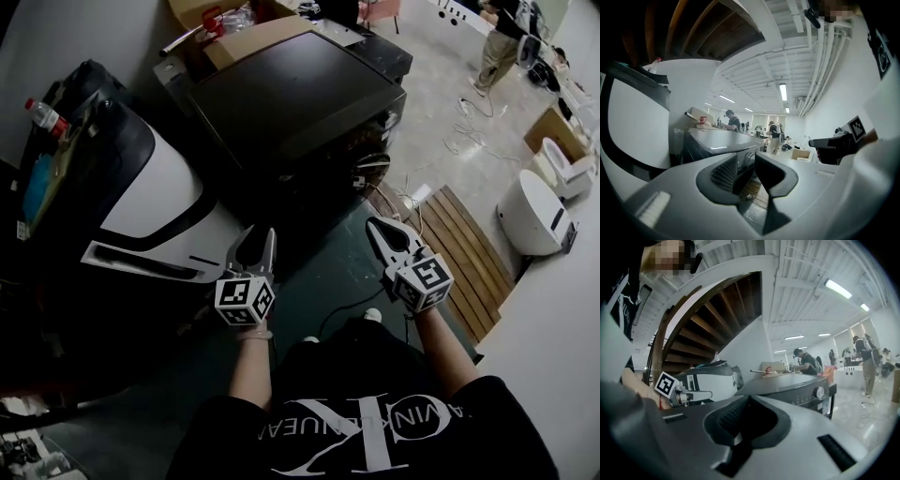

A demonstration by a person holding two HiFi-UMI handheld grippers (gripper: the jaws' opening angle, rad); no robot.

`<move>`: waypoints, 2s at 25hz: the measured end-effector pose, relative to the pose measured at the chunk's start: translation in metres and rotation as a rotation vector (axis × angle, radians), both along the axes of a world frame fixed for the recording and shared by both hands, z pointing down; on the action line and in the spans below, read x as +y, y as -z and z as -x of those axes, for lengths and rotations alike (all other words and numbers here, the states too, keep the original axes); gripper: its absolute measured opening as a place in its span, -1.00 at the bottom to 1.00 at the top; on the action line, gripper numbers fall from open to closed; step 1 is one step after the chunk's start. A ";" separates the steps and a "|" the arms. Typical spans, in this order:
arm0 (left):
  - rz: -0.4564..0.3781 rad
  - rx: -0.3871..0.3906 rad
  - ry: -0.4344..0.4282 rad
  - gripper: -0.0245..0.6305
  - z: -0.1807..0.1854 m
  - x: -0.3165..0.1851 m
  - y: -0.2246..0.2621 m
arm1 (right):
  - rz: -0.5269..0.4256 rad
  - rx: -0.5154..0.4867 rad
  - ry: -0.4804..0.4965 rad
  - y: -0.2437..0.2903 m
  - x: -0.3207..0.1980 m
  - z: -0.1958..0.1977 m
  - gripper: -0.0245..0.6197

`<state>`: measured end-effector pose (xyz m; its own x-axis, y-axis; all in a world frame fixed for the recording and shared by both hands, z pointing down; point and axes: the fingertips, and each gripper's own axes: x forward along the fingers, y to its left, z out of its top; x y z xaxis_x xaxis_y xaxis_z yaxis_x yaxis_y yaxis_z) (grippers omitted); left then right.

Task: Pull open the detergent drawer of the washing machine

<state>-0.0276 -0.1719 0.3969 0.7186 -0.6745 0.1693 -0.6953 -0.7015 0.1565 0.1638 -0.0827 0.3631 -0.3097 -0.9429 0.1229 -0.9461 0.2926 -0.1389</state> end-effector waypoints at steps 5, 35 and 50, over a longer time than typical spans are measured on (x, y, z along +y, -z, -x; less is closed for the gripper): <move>0.010 0.010 0.098 -0.62 -0.013 0.003 -0.003 | 0.004 -0.005 0.098 -0.002 -0.015 -0.020 -0.87; 0.162 0.107 0.306 -0.61 -0.054 0.000 -0.076 | 0.046 -0.040 0.304 -0.041 -0.045 -0.042 -0.86; 0.309 0.396 0.326 -0.50 -0.078 -0.072 -0.132 | 0.146 -0.067 0.313 -0.107 -0.109 -0.018 -0.86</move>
<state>0.0500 -0.2435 0.5288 0.5314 -0.8330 0.1540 -0.7139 -0.3425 0.6108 0.1820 -0.1915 0.4702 -0.5925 -0.7752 0.2192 -0.8013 0.5391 -0.2593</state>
